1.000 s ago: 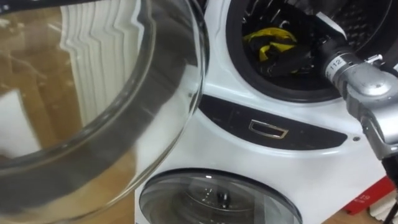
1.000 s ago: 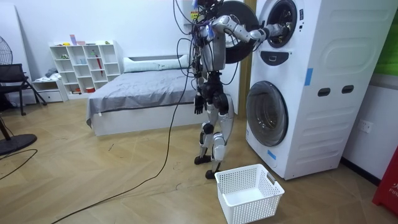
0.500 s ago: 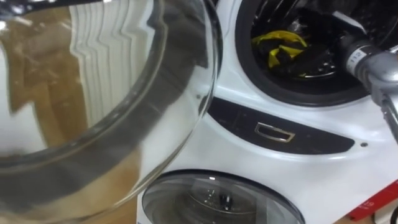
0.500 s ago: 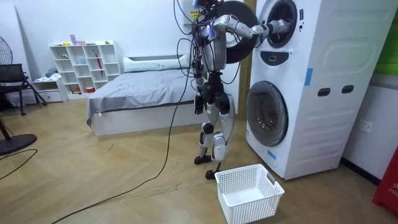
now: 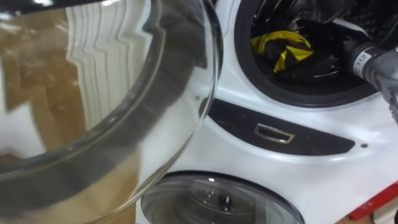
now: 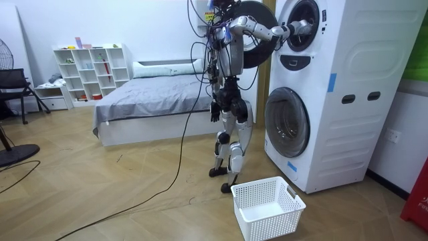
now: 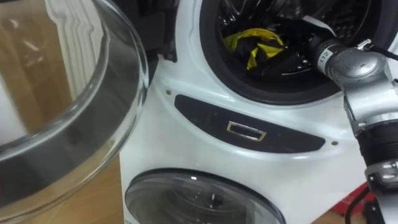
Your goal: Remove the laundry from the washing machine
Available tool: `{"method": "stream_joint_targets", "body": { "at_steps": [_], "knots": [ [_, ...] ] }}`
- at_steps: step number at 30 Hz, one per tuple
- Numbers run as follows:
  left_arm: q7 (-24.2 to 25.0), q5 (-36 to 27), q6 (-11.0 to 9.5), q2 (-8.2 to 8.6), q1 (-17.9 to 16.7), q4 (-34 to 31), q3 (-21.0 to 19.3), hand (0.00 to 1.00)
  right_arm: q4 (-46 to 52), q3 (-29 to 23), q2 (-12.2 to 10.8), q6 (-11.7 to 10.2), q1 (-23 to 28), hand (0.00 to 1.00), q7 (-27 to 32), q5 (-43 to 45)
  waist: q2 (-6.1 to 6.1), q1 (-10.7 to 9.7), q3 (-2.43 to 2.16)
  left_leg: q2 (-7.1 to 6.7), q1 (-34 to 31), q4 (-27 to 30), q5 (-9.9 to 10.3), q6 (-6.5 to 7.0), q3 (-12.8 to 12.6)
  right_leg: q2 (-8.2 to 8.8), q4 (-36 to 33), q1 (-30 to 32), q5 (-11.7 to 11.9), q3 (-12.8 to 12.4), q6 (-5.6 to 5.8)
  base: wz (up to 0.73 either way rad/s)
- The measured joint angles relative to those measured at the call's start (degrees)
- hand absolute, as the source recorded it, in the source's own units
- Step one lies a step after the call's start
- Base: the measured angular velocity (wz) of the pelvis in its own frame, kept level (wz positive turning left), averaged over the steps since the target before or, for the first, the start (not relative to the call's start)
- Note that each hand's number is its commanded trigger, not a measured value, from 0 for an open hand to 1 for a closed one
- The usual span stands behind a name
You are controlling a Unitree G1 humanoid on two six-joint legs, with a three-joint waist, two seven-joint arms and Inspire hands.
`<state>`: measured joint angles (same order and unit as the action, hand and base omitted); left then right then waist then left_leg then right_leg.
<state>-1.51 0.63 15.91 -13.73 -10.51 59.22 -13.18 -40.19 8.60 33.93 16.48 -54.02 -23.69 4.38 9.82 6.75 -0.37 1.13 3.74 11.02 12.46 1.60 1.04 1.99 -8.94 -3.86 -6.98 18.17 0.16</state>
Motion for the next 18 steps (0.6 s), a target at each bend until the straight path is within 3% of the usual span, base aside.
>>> {"method": "stream_joint_targets", "body": {
  "at_steps": [5, 6, 7, 8, 13, 18],
  "knots": [
    [0.8, 0.0, 0.3, -0.58, 1.0, 4.1, 0.3, 0.0, -0.9, 1.7, 0.0, 1.2, -0.9, 0.0, -5.9, 2.9, 0.17, 0.3, -0.09, 0.01, 0.7, -0.1, 0.0, -0.08, 0.2, -0.12, 0.3, -0.7, 0.0, 0.2, 0.02, 0.0],
    [0.9, 0.0, 0.3, -0.69, 1.0, 4.4, 0.6, 0.0, -1.0, 1.8, 0.0, 1.2, -0.8, 0.34, -6.2, 2.9, 0.16, 0.2, -0.07, 0.01, 0.9, -0.2, 0.0, -0.08, 0.2, -0.1, 0.3, -0.9, 0.0, 0.4, 0.03, 0.06],
    [1.0, 0.0, 0.4, -0.94, 1.0, 4.8, 1.1, 0.0, -1.0, 2.2, 0.1, 1.6, -0.8, 0.49, -7.1, 2.9, 0.23, 0.1, -0.06, 0.03, 0.9, -0.3, 0.0, -0.08, 0.5, -0.09, 0.3, -1.2, 0.0, 0.8, 0.03, 0.06],
    [1.0, 0.0, 0.4, -1.14, 1.1, 4.8, 1.1, 0.0, -1.0, 2.8, 0.3, 1.9, -0.8, 1.0, -7.8, 3.0, 0.41, 0.2, -0.03, 0.04, 0.9, -0.4, 0.0, -0.09, 0.5, -0.1, 0.3, -1.2, 0.0, 0.8, 0.03, 0.05],
    [1.0, -0.1, 0.4, -1.67, 2.0, 5.1, 2.1, 0.0, -1.5, 3.7, 1.3, 2.0, -0.6, 1.0, -10.3, 3.2, 0.91, 1.2, 0.22, 0.0, 1.4, -0.4, 0.0, -0.09, 0.5, -0.12, 0.3, -1.4, 0.0, 0.5, 0.03, 0.0],
    [1.1, -0.1, 0.4, -1.9, 2.5, 5.1, 2.8, 0.0, -1.4, 2.6, 2.2, 2.3, 0.5, 1.0, -8.4, 4.5, 0.98, 2.1, 0.31, 0.0, 2.1, -0.8, 0.0, -0.08, 0.8, -0.29, 0.4, -2.1, 0.0, -0.1, 0.03, 0.02]
  ]
}}
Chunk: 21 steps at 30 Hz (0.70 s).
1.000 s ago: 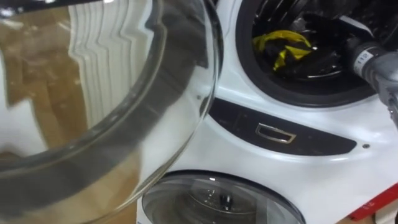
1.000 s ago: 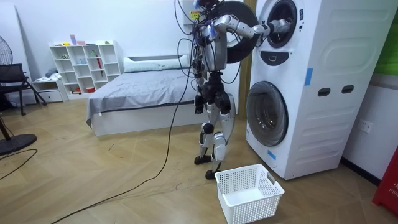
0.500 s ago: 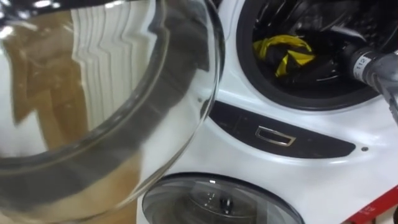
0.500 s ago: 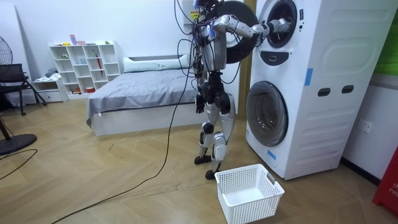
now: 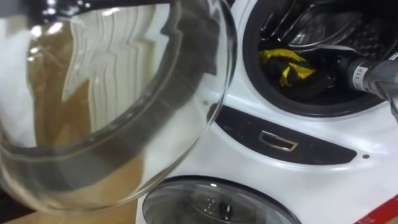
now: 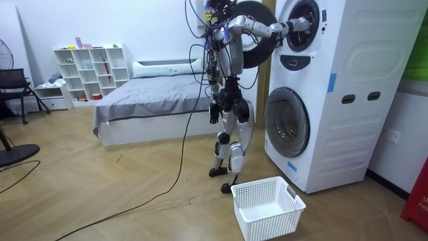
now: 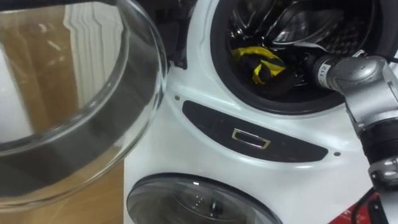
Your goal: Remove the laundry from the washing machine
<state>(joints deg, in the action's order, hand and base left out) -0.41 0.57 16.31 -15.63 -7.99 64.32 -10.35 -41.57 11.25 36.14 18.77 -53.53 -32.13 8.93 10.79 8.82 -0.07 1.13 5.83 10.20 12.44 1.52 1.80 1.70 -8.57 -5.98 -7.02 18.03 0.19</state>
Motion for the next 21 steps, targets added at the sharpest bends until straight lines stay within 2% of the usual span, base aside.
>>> {"method": "stream_joint_targets", "body": {
  "at_steps": [1, 4, 8, 12, 14, 18, 21],
  "knots": [
    [0.0, 0.0, 0.0, -0.24, 0.1, 0.0, 0.3, 0.0, 1.1, -0.1, 0.8, -0.5, 0.6, 1.0, -0.2, 0.0, -0.02, 0.4, 0.02, -0.04, 0.4, -0.2, 0.0, -0.01, 0.0, -0.14, 0.0, 0.0, 0.0, -0.8, 0.0, 0.0],
    [0.0, -0.4, 0.0, -1.12, 0.4, 0.0, 2.0, 0.0, 4.5, 0.3, 2.5, -1.3, 2.5, 1.0, -0.5, 0.1, -0.03, 0.9, 0.03, 0.06, 0.7, -0.6, 0.0, -0.03, 0.1, -0.34, 0.0, -0.2, 0.0, -0.8, 0.01, 0.0],
    [-0.2, -1.4, -0.5, -1.5, 1.4, 0.2, 4.5, 0.0, 7.2, 0.3, 2.8, -2.6, 3.8, 1.0, 1.1, 1.0, -0.06, 1.1, 0.15, 0.07, 0.8, -0.7, 0.0, -0.03, -0.2, -0.33, 0.3, 0.2, 0.0, -0.8, 0.01, -0.03],
    [-0.5, -5.2, -0.8, -1.73, 2.1, 0.1, 5.0, 0.0, 11.7, 0.3, 3.1, -2.8, 5.6, 1.0, 3.2, 1.0, 0.02, 1.7, 0.31, 0.23, 0.7, -1.2, 0.1, -0.16, -1.5, -0.53, 0.8, 0.1, 0.0, -0.8, 0.01, -0.16],
    [-0.7, -6.2, -1.5, -1.74, 2.5, 0.2, 5.0, 0.0, 15.1, 1.2, 4.0, -3.1, 6.5, 1.0, 3.7, 0.7, 0.09, 1.8, 0.36, 0.32, 0.7, -1.4, 0.1, -0.23, -1.8, -0.7, 0.8, 0.3, 0.0, -0.9, 0.01, -0.09],
    [-1.4, -6.7, -3.0, -1.77, 2.1, 0.1, 5.3, 0.0, 19.8, 1.5, 4.6, -2.7, 7.8, 1.0, 4.6, 1.1, 0.43, 1.9, 0.52, 0.43, 0.8, -1.5, 0.1, -0.23, -3.1, -0.8, 0.9, 0.7, 0.0, -2.1, 0.01, -0.14],
    [-1.5, -6.6, -3.5, -1.83, 1.9, 0.1, 6.0, 0.0, 23.6, 1.2, 4.5, -2.4, 8.7, 1.0, 6.1, 1.0, 0.79, 1.4, 0.48, 0.33, 0.4, -1.5, 0.1, -0.23, -3.6, -0.74, 0.8, 1.7, 0.0, -2.9, 0.01, -0.17]
  ]
}}
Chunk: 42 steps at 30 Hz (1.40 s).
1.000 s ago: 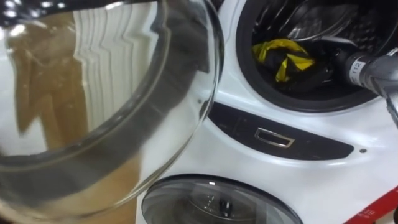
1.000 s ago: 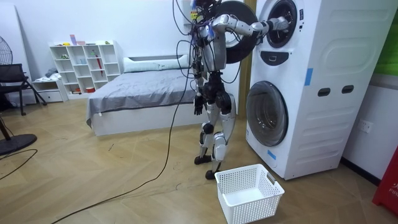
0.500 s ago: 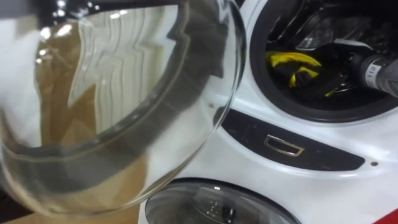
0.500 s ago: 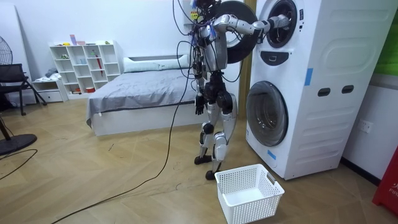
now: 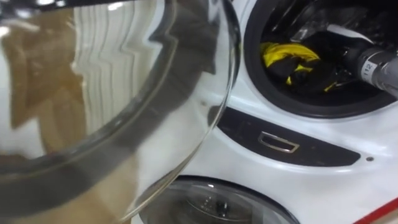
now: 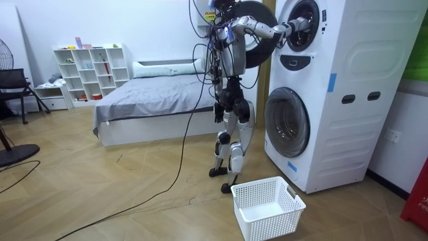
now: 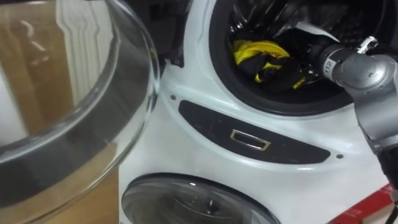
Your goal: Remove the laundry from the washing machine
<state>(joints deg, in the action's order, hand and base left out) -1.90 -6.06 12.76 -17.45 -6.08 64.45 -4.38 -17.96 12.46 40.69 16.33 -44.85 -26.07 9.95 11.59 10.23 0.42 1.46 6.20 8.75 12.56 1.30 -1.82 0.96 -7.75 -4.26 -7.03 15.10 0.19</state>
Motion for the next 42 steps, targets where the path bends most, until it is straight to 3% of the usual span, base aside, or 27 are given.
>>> {"method": "stream_joint_targets", "body": {
  "at_steps": [4, 7, 9, 12, 14, 16, 18, 21, 24, 26, 29, 32, 37, 42],
  "knots": [
    [0.0, 0.1, -1.6, 0.13, -0.5, -0.1, -0.5, 0.0, 10.8, -0.2, 0.0, 0.0, 2.6, 1.0, 1.5, 6.3, 0.09, -0.7, -0.03, -0.02, -0.8, 0.0, 0.0, 0.0, -1.2, -0.06, 0.0, 1.4, 0.0, -2.1, 0.0, -0.21],
    [0.0, -0.5, -3.9, 0.34, -2.3, -0.2, -2.7, 0.0, 21.2, -0.8, 0.0, 0.4, 4.0, 1.0, 1.6, 7.8, -0.21, -2.6, -0.17, 0.14, -1.3, 0.0, 0.0, 0.0, -2.8, -0.06, -0.1, 2.4, 0.0, -3.1, 0.0, -0.18],
    [-0.1, -0.7, -4.7, 0.98, -3.5, -0.1, -3.9, 0.0, 28.8, -2.9, 0.0, -0.5, 6.5, 1.0, 1.8, 6.0, -0.8, -4.2, -0.32, 0.19, -1.4, 0.1, 0.0, 0.0, -2.9, -0.05, -0.1, 2.8, 0.0, -4.1, 0.0, -0.15],
    [-0.2, -0.8, -6.2, 1.93, -5.6, -0.1, -4.6, 0.0, 41.5, -8.5, 0.0, -1.7, 14.3, 1.0, 3.6, 3.2, -2.18, -5.9, -0.16, 0.19, -0.7, 0.0, 0.0, 0.0, -4.0, -0.14, -0.2, 2.6, 0.0, -5.8, 0.0, -0.17],
    [-0.5, -0.8, -6.9, 3.15, -7.6, 0.0, -6.5, 0.0, 48.3, -13.3, 0.0, -4.1, 21.3, 1.0, 5.3, 0.0, -2.96, -7.1, -0.56, 0.2, 0.2, 0.0, 0.0, 0.0, -4.4, -0.17, -0.2, 2.1, 0.0, -6.9, 0.0, -0.3],
    [-0.8, -1.2, -7.7, 3.7, -8.1, 0.1, -6.9, 0.0, 51.0, -17.9, -0.6, -6.1, 26.5, 1.0, 7.1, -2.5, -3.31, -7.9, -0.54, 0.22, 0.6, 0.0, 0.0, 0.0, -4.4, -0.1, -0.2, 1.8, 0.0, -7.1, 0.0, -0.12],
    [-1.5, -1.9, -8.9, 4.2, -8.6, -0.1, -7.4, 0.0, 51.0, -21.0, -2.3, -6.9, 29.9, 1.0, 9.4, -4.3, -3.48, -8.9, -0.52, 0.37, 1.5, -0.1, 0.0, 0.0, -4.7, -0.08, -0.1, 1.0, 0.0, -7.2, 0.0, -0.05],
    [-1.9, -2.0, -9.5, 4.83, -9.0, -0.3, -7.8, 0.0, 52.3, -25.3, -3.1, -7.1, 35.6, 1.0, 12.1, -7.0, -3.78, -9.8, -0.63, 0.73, 1.7, -0.1, 0.0, -0.03, -7.4, -0.32, -0.1, 1.2, 0.0, -8.1, 0.0, -0.2],
    [-1.9, -2.0, -10.0, 5.47, -9.9, -0.1, -8.5, 0.0, 52.6, -28.6, -5.4, -9.5, 41.4, 1.0, 13.4, -8.1, -4.44, -10.4, -0.39, 0.98, 2.0, -0.1, 0.1, -0.16, -9.1, -0.56, -0.1, 1.3, 0.0, -8.8, 0.0, -0.27],
    [-1.9, -1.7, -10.1, 6.29, -10.6, -0.1, -8.9, 0.0, 52.6, -31.0, -8.6, -10.0, 45.3, 1.0, 13.7, -8.5, -5.66, -12.5, -0.5, 1.5, 1.7, -0.3, 0.9, -0.74, -9.3, -1.06, -0.1, 1.5, 0.0, -8.7, 0.0, 0.04],
    [-1.9, -1.6, -10.2, 6.7, -10.6, -0.1, -9.0, 0.0, 52.5, -32.8, -10.5, -10.0, 48.9, 1.0, 15.1, -8.5, -6.95, -13.2, -0.67, 1.97, 1.3, -1.1, 1.5, -0.77, -10.7, -1.93, -0.5, 2.9, 0.2, -9.2, -0.27, -0.14],
    [-1.9, -0.9, -10.2, 6.83, -11.2, 0.0, -9.4, 0.0, 52.3, -35.0, -11.6, -10.0, 52.3, 1.0, 16.0, -8.5, -7.47, -13.8, -0.8, 2.18, 1.6, -1.0, 1.5, -0.81, -11.8, -2.12, -1.2, 3.4, 0.3, -10.4, -0.56, -0.21],
    [-1.9, -0.9, -10.3, 6.8, -11.8, 0.4, -9.5, 0.0, 50.9, -37.7, -12.3, -10.2, 54.7, 1.0, 18.0, -8.5, -6.88, -16.0, -0.77, 2.2, 1.6, -0.9, 1.4, -0.92, -12.6, -2.27, -2.0, 4.1, 0.5, -11.9, -1.13, -0.15],
    [-1.7, -0.9, -10.3, 6.49, -12.0, 0.3, -9.1, 0.0, 48.1, -40.6, -14.5, -10.7, 58.8, 1.0, 18.9, -9.4, -6.3, -17.1, -0.69, 2.74, 2.2, -0.8, 1.7, -1.22, -15.4, -3.07, -1.9, 4.5, 0.7, -13.5, -1.41, -0.22]
  ]
}}
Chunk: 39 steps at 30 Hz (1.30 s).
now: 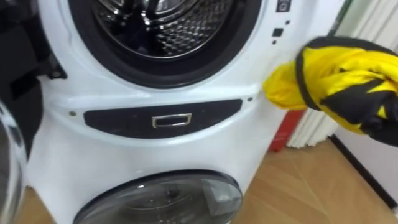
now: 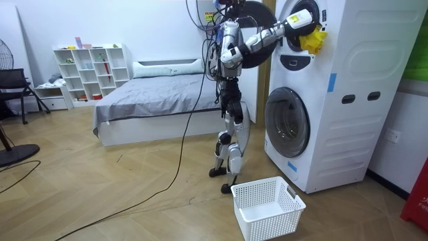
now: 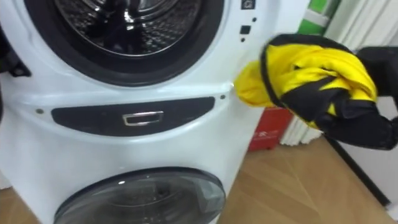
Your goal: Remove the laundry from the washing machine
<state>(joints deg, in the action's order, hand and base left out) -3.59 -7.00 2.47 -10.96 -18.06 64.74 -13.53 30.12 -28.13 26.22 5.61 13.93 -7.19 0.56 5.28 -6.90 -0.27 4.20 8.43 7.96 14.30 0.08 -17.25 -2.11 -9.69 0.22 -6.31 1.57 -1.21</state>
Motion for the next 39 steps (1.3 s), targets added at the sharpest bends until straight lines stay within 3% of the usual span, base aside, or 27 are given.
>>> {"method": "stream_joint_targets", "body": {
  "at_steps": [2, 9, 13, 17, 21, 24, 26, 28, 30, 33, 37, 39],
  "knots": [
    [0.0, 0.0, 0.1, -0.38, 1.1, -0.1, 0.7, 0.0, -2.0, 0.0, -2.0, -0.1, 1.8, 1.0, 1.1, -0.1, 0.1, -1.0, 0.04, 0.22, 0.1, 0.1, 0.1, -0.12, -0.7, -0.27, -0.2, 0.3, 0.0, -1.0, -0.04, -0.22],
    [-0.1, 0.1, 0.2, -1.54, 4.2, -0.3, 3.2, 0.0, -15.2, 0.1, -3.7, 0.3, 3.2, 1.0, 0.8, -0.4, -0.93, -1.5, 0.55, 0.67, 0.2, -0.2, 0.5, -0.62, -5.1, -1.66, -1.2, 2.7, 0.6, -5.1, -0.4, -0.36],
    [-0.1, 0.1, 1.2, -1.67, 5.3, -0.4, 6.7, 0.0, -24.4, 0.7, -6.0, 2.0, 3.2, 1.0, 2.3, -0.5, -1.42, -2.6, 0.53, 1.07, 0.2, -0.2, 0.8, -1.1, -7.8, -2.77, -1.7, 4.1, 0.9, -7.9, -0.66, -0.35],
    [-0.1, 0.4, 1.2, -2.5, 6.1, -0.8, 8.2, 0.0, -29.1, 3.1, -6.5, 1.9, 3.2, 1.0, 4.1, -2.4, -2.37, -3.9, 0.54, 1.14, -0.8, 0.9, 1.0, -1.4, -10.9, -3.71, -3.0, 6.5, 1.0, -10.4, -0.84, -0.41],
    [0.3, -0.1, 1.2, -2.73, 8.5, -0.8, 10.7, 0.0, -32.9, 5.5, -6.5, 1.9, 3.0, 1.0, 5.3, -5.0, -3.13, -4.8, 0.55, 1.17, -2.4, 2.2, 1.0, -1.41, -11.3, -4.04, -3.2, 8.6, 1.3, -12.4, -1.0, -0.29],
    [0.4, -0.3, 1.1, -2.59, 10.6, -0.3, 11.9, 0.0, -35.0, 7.5, -7.1, 1.3, 1.4, 1.0, 5.9, -5.3, -4.37, -5.0, 0.61, 1.1, -4.2, 2.9, 1.0, -1.41, -12.8, -4.42, -4.6, 11.2, 1.6, -14.1, -0.89, -0.36],
    [0.4, -0.4, 1.0, -2.55, 11.4, 0.4, 13.4, 0.0, -40.7, 9.0, -7.9, -0.5, -1.3, 1.0, 7.2, -5.3, -5.35, -5.8, 0.54, 1.14, -5.2, 3.7, 1.0, -1.41, -12.8, -4.58, -5.2, 12.6, 1.6, -15.3, -0.86, -0.27],
    [0.4, -1.4, 0.6, -2.47, 11.6, -0.1, 15.4, 0.0, -45.8, 9.5, -8.0, -1.1, -2.7, 1.0, 8.0, -5.4, -6.28, -6.7, 0.52, 1.07, -5.8, 3.8, 1.0, -1.41, -12.9, -4.68, -5.4, 13.2, 1.6, -15.5, -0.86, -0.14],
    [0.4, -1.9, -0.1, -2.5, 11.8, -0.1, 17.2, 0.0, -50.9, 10.7, -8.0, -1.3, -4.3, 1.0, 9.7, -5.9, -7.08, -6.8, 0.46, 1.05, -6.5, 3.8, 1.0, -1.41, -14.6, -4.89, -6.1, 14.7, 1.6, -16.0, -0.86, -0.13],
    [0.6, -3.7, -0.3, -2.47, 12.7, 0.6, 19.5, 0.0, -59.2, 13.6, -8.0, -3.1, -6.0, 1.0, 11.4, -8.4, -8.16, -6.9, 0.38, 1.04, -8.5, 3.8, 1.0, -1.42, -15.8, -5.2, -7.0, 17.3, 1.6, -16.4, -0.9, -0.09],
    [0.8, -6.5, -0.5, -2.28, 14.3, 0.6, 20.0, 0.0, -64.7, 13.9, -7.9, -4.0, -8.8, 1.0, 14.0, -11.7, -11.23, -7.0, 0.47, 0.56, -12.3, 3.8, 1.0, -1.39, -15.6, -5.19, -8.4, 21.9, 2.1, -17.0, -0.82, -0.08],
    [0.8, -7.1, -0.7, -1.97, 15.0, 0.7, 20.0, 0.0, -66.0, 13.7, -7.9, -4.8, -10.1, 1.0, 15.6, -11.9, -12.55, -7.0, 0.72, 0.24, -13.4, 3.8, 0.9, -1.33, -15.8, -5.16, -9.2, 23.4, 2.0, -17.3, -0.7, -0.08]
  ]
}}
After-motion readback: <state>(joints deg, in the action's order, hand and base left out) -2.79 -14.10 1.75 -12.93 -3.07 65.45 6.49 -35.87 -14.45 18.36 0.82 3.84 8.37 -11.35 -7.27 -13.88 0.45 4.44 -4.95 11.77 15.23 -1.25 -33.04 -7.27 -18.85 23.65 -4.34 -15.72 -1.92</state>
